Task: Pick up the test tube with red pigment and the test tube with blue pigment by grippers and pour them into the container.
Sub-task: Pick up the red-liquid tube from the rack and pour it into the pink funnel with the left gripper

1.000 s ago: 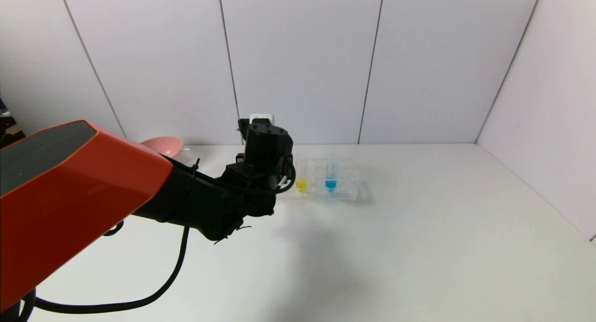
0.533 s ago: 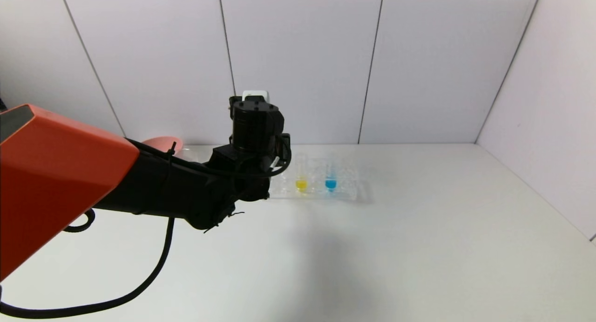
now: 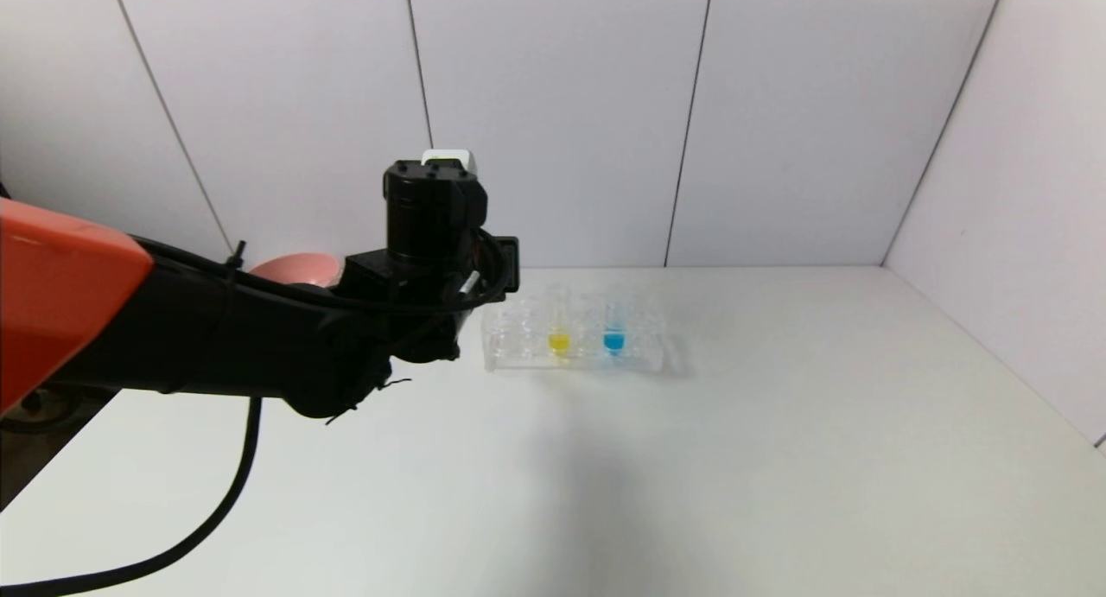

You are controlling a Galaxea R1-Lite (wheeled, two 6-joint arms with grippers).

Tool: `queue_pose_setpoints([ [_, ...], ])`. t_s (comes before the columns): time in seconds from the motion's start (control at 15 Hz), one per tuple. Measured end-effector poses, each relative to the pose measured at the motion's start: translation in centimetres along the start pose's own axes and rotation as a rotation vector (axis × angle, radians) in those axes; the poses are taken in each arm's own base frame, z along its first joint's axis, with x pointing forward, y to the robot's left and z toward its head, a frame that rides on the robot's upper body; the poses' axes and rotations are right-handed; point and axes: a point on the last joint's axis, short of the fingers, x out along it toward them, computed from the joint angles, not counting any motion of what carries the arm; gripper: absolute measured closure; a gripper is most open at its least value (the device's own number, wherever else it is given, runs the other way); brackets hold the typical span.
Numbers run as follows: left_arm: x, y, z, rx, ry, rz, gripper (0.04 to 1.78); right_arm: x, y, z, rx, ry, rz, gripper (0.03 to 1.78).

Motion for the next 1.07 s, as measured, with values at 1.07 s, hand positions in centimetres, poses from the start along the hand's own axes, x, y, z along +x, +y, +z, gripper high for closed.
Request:
queue_pose_setpoints([
  [1.07,-7.4,24.9,2.5,0.143,0.125,-0.311,1.39,0.0,0.0,0.0,0.000,0.000,0.000,0.04],
])
